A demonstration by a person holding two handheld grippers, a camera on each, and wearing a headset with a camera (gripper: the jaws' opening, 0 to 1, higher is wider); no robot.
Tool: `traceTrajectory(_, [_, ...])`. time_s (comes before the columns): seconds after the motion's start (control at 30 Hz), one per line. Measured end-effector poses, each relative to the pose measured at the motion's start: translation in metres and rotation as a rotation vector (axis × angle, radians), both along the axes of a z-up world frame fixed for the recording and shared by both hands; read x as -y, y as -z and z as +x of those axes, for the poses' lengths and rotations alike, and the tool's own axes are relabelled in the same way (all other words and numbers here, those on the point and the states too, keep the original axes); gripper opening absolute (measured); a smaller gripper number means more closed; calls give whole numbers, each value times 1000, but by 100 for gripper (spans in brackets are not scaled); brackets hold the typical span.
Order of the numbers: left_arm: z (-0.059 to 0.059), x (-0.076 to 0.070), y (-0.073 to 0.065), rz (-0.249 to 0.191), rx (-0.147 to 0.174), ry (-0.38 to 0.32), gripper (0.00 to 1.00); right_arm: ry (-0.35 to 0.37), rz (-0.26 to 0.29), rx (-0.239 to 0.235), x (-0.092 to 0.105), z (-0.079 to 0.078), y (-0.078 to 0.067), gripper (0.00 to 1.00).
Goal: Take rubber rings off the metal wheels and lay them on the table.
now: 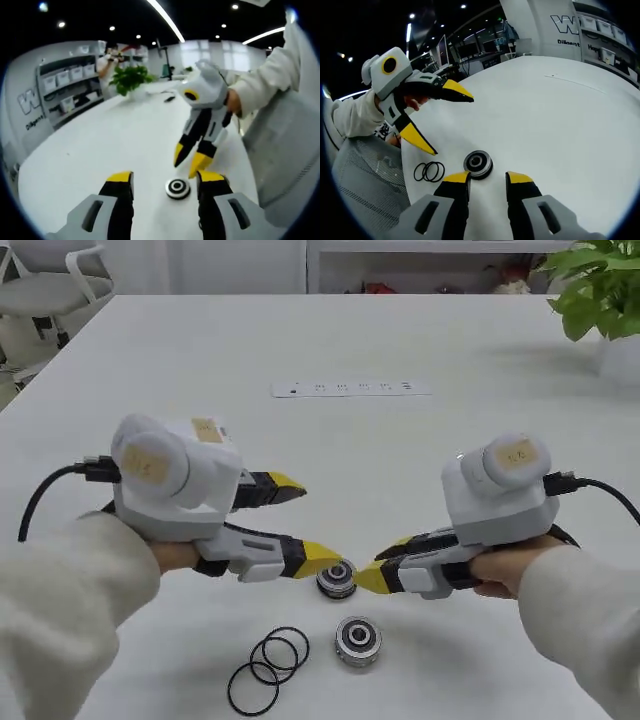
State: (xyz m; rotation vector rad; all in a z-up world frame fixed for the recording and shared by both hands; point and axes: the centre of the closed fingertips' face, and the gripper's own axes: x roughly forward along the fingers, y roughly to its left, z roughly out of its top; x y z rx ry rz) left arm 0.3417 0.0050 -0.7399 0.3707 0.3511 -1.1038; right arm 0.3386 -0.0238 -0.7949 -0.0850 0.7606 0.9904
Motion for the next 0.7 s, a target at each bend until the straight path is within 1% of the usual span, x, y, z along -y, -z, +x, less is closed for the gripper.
traceTrajectory(0.07, [-1,4,5,0,-5,-3,51,-9,-2,-4,-1,-1,2,26])
traceTrajectory(0.13, [-2,7,10,15,2,5,50,-18,-10,-2,-2,-3,5,27])
traceTrajectory(0.2, [0,8,13,22,6,1,46,-28,-14,2,-2,-5,7,28])
traceTrajectory(0.33, [4,6,18,12,-7,-30,40,-45,-23,18,-5,-6,9,30])
traceTrajectory(0.4, [3,5,20,17,-3,-28,36,-58,-23,28,-7,-7,10,30])
traceTrajectory(0.47, [4,5,22,13,-13,-32,34,-73,-29,39,-10,-9,11,30])
traceTrajectory(0.53, [3,7,25,11,-14,-33,32,-84,-36,49,-11,-9,12,30])
traceTrajectory(0.63, [1,10,30,30,-15,-25,28,-96,-49,65,-13,-9,14,29])
traceTrajectory(0.7, [-1,11,35,42,-25,-16,28,-100,-54,68,-13,-10,15,29])
